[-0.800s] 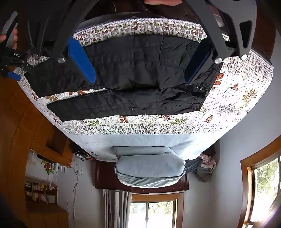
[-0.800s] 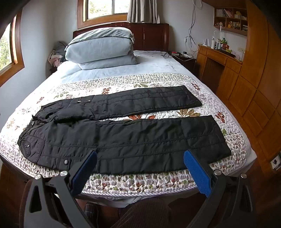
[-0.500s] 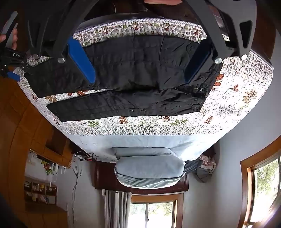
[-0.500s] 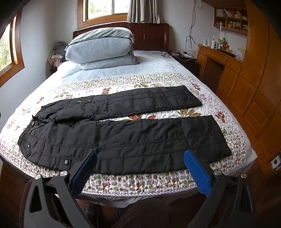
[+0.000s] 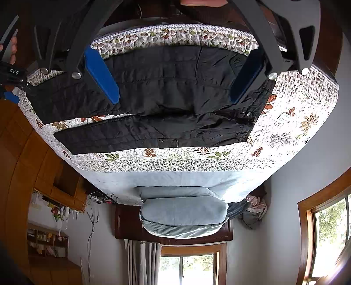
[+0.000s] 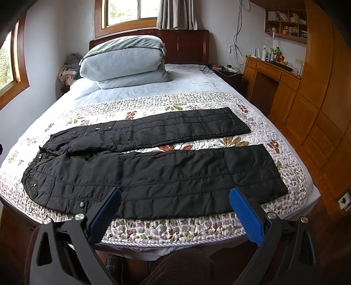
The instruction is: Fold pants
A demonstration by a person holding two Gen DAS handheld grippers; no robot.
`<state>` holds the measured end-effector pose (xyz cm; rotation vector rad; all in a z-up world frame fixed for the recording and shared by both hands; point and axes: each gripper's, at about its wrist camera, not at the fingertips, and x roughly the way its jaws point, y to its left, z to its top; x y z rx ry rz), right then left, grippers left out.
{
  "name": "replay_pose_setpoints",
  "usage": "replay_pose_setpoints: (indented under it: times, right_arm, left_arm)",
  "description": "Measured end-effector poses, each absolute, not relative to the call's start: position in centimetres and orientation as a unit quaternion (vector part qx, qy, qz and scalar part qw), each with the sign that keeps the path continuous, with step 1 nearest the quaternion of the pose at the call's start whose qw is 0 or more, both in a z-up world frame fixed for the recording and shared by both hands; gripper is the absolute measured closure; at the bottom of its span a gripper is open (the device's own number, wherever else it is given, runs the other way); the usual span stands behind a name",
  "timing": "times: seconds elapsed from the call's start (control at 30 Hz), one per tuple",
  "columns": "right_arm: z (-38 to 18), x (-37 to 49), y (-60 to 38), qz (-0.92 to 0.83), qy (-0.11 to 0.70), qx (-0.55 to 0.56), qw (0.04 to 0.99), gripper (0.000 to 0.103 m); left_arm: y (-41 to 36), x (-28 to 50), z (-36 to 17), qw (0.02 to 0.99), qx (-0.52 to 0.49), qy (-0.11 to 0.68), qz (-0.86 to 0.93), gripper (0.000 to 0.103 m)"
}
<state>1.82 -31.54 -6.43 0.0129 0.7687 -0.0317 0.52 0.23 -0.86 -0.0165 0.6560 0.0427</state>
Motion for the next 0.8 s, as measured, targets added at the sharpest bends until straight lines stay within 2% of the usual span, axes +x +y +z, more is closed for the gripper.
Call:
replay_pose_setpoints:
  times: [0.8]
  right_arm:
    - [-6.62, 1.82, -32.08, -0.014, 0.375, 0.009, 0.927, 0.003]
  left_arm:
    - [0.31, 0.55, -1.06, 0.946, -0.007, 0.322, 0.024, 0.002]
